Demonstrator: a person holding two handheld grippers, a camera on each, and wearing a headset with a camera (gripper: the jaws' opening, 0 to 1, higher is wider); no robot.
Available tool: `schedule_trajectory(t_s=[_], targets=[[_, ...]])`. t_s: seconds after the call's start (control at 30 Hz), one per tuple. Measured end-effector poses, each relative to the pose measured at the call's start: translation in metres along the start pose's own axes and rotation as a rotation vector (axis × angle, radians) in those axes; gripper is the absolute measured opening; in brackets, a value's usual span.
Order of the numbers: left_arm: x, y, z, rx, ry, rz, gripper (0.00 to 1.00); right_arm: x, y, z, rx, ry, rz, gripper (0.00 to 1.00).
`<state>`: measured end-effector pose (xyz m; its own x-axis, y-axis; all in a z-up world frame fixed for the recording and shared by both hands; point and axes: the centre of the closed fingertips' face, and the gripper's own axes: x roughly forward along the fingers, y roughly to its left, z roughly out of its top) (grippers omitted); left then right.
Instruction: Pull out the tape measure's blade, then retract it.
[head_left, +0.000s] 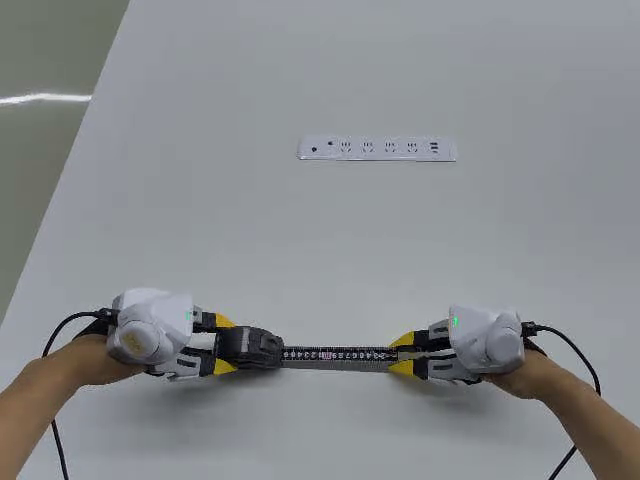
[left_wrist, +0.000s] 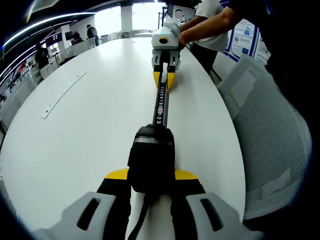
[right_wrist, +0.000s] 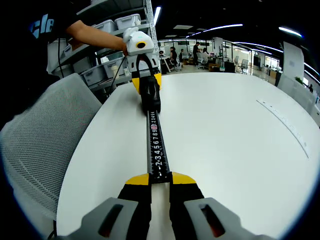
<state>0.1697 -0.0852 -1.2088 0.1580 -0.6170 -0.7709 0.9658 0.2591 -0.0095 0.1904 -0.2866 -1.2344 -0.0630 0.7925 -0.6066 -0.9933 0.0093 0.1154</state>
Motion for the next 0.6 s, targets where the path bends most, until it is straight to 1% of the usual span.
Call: schedule_trajectory(t_s=[0.6], targets=[[0.0015, 0.0010, -0.0002, 0.000, 0.004, -0.004, 0.26, -0.0072, -0.0037, -0.0048, 0.008, -0.003, 0.001, 0.10]])
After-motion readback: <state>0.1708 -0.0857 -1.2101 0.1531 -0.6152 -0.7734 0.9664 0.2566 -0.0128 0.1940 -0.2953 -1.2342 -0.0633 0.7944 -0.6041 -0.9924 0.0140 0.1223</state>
